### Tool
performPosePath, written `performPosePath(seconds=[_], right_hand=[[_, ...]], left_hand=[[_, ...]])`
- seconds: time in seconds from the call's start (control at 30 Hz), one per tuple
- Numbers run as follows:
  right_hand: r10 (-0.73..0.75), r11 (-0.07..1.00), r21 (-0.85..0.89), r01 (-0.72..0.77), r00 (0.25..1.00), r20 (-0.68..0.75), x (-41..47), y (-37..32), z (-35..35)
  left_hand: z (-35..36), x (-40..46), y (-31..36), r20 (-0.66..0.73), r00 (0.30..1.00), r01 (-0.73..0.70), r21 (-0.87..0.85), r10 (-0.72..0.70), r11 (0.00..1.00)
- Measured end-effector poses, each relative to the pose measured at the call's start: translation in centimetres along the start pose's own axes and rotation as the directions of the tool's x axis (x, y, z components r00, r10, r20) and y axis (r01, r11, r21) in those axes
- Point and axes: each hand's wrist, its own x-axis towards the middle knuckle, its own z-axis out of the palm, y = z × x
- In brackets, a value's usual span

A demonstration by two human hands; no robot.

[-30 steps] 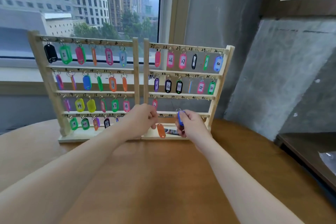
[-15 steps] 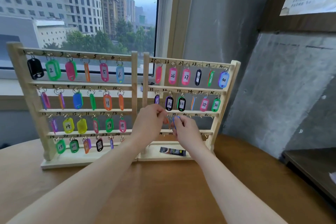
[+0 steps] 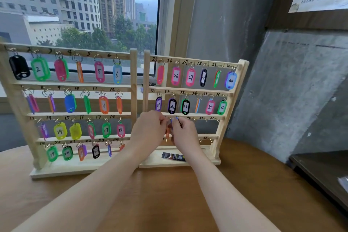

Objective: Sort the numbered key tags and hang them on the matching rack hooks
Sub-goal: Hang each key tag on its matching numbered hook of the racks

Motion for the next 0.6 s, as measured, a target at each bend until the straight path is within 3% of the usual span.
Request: performPosePath(seconds=[0.27,0.4,0.5,0.6], right_hand=[[0.149,0.988,0.027,-0.149,0.989,-0.003,-0.1,0.9,0.9],[0.164,0.987,-0.009,-0.163,0.985,0.052,-1.7,0.9,0.2],[0.233,0.971,-0.078,-0.226,0.968,0.098,-3.7,1.3,-1.3],[0.340,0.933,-0.165,-0.321,0.934,0.105,-6.7,2.3,-3.6]], left_hand=[[-0.4,-1.8,-1.2,0.049,0.996,0.068,0.007,-0.068,0.998],[-0.7,-3.8,-1.3,0.130,0.986,0.119,-0.068,-0.109,0.991],[-0.7,-5.9,-1.2,0.162,0.979,0.142,-0.111,-0.123,0.984],[-0.5,-8.3,-0.7,0.258,0.948,0.250,-0.233,-0.188,0.940]])
